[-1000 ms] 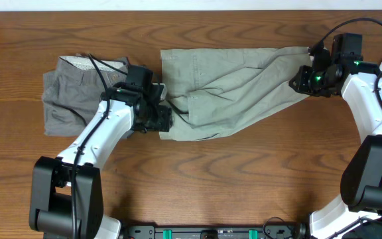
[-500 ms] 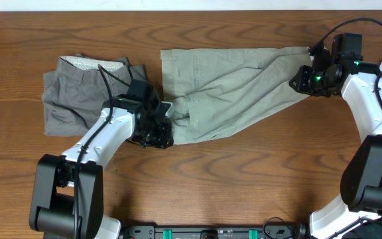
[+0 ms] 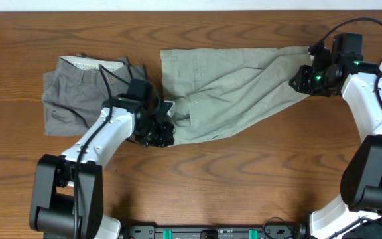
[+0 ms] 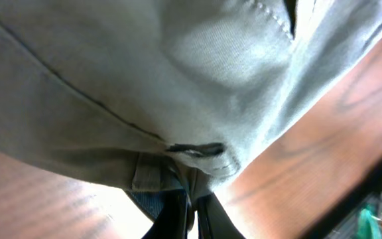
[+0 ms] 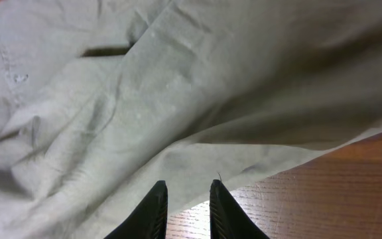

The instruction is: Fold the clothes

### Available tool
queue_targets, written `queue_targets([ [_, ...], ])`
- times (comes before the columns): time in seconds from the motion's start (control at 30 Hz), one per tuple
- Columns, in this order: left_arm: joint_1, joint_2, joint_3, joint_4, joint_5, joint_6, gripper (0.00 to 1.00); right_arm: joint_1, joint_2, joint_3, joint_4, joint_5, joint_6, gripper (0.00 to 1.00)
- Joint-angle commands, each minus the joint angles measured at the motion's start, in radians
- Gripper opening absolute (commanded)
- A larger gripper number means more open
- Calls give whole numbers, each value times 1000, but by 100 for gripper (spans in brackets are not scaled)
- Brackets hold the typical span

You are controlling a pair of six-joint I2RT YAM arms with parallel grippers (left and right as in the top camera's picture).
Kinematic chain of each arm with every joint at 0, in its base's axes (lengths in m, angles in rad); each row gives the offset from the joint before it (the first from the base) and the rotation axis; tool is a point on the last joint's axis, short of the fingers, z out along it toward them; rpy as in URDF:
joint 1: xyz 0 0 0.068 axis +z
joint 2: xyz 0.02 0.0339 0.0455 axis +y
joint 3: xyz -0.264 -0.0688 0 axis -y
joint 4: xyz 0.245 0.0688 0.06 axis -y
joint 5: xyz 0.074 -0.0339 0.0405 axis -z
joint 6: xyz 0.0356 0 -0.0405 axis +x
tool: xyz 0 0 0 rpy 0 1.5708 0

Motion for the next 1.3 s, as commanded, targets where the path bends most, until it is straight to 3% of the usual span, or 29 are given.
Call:
queue_targets([
  [0.0, 35, -15, 105, -71, 65, -17, 6, -4, 1, 2, 3, 5, -20, 21],
  [0.1, 81, -35, 191, -169, 45, -18, 6, -12, 1, 2, -3, 11, -20, 21],
  [0.23, 159, -74, 262, -252, -101, -65, 6, -34, 1, 2, -33, 10, -29, 21],
  [0.33, 213, -103, 265, -263, -149, -84, 6, -50, 1, 2, -61, 11, -58, 23],
  [0.43, 248, -113, 265, -272, -163, -85, 6, -60, 2, 2, -82, 11, -92, 33],
  [0.57, 278, -114, 265, -266, -210, -128, 6, -61, 2, -3, -100, 18, -109, 39],
  [0.83, 283, -114, 265, -246, -210, -129, 6, -26, 2, -85, -95, -64, -187, 44],
  [0.97, 283, -114, 265, -244, -210, -129, 6, -19, 2, -116, -24, -67, -175, 52],
  [1.13, 283, -114, 265, -239, -210, -129, 6, -19, 2, -142, 105, -105, -175, 34],
  [1.27, 283, -114, 265, -240, -210, -129, 6, -19, 2, -144, 111, -180, -176, 23],
])
